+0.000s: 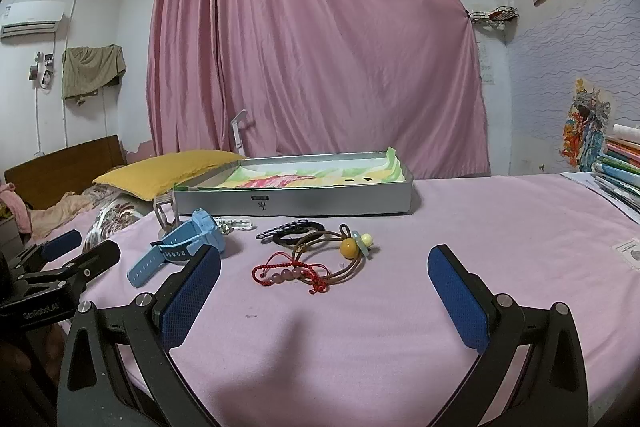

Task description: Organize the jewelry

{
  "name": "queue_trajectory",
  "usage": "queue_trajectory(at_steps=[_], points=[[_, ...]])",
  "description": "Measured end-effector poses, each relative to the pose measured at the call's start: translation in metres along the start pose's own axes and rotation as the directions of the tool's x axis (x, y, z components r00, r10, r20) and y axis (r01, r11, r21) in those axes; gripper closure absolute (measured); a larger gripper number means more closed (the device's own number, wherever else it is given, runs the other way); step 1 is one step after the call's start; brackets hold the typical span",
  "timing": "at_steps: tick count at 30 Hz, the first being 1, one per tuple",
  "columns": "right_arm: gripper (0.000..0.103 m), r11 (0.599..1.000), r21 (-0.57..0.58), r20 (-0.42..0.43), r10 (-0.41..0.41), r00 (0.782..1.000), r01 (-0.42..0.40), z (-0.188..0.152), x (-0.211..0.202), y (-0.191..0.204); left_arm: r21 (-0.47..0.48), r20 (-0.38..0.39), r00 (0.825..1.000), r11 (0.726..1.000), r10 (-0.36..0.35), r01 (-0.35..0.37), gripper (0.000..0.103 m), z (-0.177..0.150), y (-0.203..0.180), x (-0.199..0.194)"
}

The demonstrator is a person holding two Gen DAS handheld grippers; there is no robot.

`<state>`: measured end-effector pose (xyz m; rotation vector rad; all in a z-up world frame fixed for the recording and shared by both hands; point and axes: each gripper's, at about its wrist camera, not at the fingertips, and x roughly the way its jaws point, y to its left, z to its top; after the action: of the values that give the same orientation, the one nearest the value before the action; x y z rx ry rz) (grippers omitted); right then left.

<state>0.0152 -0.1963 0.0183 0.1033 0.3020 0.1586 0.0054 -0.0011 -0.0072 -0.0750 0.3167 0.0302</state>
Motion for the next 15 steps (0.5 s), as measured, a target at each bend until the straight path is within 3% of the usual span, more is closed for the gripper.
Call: queue_trajectory(at_steps=[15], points=[[0.001, 1.0, 0.0, 0.002, 0.003, 1.0, -0.003, 0.0013, -0.0018, -0.0001, 0.002, 0.001, 1.0, 1.0, -0.001, 0.001, 0.001, 0.0009, -0.0002, -0.0013]])
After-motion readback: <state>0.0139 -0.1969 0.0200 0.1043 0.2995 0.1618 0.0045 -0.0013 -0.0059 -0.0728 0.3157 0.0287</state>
